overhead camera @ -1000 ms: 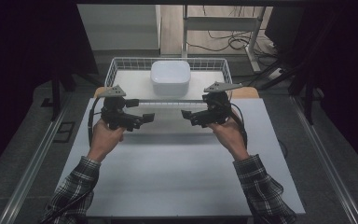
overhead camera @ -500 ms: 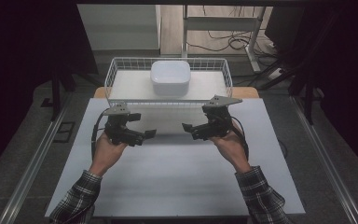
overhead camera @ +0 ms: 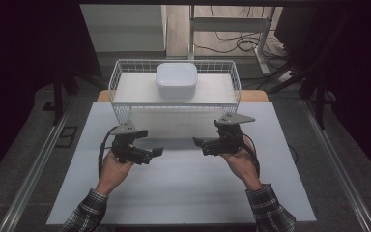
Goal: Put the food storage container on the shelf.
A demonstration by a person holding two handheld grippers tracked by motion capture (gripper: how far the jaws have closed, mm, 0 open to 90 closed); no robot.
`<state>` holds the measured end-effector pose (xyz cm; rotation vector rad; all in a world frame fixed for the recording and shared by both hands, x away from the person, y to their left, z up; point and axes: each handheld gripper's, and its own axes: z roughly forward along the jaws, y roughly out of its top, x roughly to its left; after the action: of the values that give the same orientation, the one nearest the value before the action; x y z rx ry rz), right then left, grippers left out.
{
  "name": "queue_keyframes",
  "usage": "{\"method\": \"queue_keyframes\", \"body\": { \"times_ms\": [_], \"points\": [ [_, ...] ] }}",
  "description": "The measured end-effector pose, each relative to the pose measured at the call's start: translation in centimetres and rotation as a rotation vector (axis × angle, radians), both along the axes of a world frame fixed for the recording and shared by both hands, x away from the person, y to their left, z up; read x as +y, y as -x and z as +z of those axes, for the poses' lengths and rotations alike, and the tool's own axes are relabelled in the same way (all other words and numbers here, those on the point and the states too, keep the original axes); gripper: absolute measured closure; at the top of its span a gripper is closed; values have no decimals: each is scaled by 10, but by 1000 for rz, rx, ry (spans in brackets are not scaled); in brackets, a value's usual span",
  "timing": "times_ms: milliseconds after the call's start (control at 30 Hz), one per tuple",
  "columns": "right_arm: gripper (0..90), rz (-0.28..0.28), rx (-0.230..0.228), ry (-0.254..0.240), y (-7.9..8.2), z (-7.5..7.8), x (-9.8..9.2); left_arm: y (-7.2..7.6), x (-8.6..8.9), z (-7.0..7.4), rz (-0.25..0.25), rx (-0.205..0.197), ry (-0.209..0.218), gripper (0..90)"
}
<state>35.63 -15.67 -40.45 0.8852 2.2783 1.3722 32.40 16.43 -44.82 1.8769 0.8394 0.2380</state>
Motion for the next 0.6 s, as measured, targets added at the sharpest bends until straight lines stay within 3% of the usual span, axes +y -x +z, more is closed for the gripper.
{"method": "queue_keyframes", "body": {
  "times_ms": [233, 600],
  "points": [
    [0, -2, 14, 41, 4, -16, -5, 6, -1, -13, 10, 15, -11, 40],
    [0, 2, 43, 60, 13, -31, -6, 16, -3, -25, 7, 27, -18, 42]
  ]
}}
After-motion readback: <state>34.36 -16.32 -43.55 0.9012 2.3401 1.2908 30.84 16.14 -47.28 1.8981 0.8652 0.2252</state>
